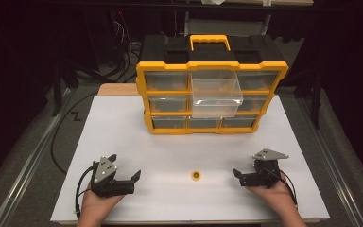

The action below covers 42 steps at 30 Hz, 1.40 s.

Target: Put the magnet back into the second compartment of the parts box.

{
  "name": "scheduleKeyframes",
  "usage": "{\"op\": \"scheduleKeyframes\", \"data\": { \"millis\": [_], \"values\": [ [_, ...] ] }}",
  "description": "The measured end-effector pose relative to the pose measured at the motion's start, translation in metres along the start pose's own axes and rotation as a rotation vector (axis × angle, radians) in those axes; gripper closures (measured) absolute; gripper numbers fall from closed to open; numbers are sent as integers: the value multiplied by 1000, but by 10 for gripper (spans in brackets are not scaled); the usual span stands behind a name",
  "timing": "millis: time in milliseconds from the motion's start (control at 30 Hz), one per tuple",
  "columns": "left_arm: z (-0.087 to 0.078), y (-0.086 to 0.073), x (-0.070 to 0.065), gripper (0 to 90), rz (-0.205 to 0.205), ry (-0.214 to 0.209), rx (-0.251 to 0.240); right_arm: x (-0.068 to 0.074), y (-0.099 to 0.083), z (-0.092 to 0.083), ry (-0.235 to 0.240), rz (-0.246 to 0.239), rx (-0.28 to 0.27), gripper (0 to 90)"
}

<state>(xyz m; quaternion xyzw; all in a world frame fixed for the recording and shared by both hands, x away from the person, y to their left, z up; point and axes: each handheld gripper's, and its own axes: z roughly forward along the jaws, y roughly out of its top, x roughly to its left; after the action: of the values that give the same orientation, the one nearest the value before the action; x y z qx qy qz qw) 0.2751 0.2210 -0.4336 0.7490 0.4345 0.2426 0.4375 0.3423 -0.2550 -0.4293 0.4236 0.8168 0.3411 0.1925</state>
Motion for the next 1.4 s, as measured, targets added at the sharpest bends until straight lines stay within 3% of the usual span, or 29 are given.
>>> {"op": "scheduleKeyframes", "data": {
  "millis": [133, 300, 600, 967, 1133, 1400],
  "values": [
    [3, -1, 4, 6, -19, -7, 21, -3, 3, 3, 22, -1, 8, 1],
    [3, -3, 3, 3, -16, -6, 4, -1, 6, 6, 55, -21, 14, 1],
    [3, -3, 3, 2, -57, -23, -16, 20, 15, 12, 122, -64, -10, 0],
    [3, -1, 0, 2, -10, -37, -13, 54, 29, 28, 173, -138, 6, 1],
    [2, 0, -3, 2, 16, -32, -46, 67, 35, 33, 207, -155, -5, 1],
    [-2, 2, -4, 6, 19, -22, -83, 82, 42, 40, 256, -182, -10, 16]
  ]
}}
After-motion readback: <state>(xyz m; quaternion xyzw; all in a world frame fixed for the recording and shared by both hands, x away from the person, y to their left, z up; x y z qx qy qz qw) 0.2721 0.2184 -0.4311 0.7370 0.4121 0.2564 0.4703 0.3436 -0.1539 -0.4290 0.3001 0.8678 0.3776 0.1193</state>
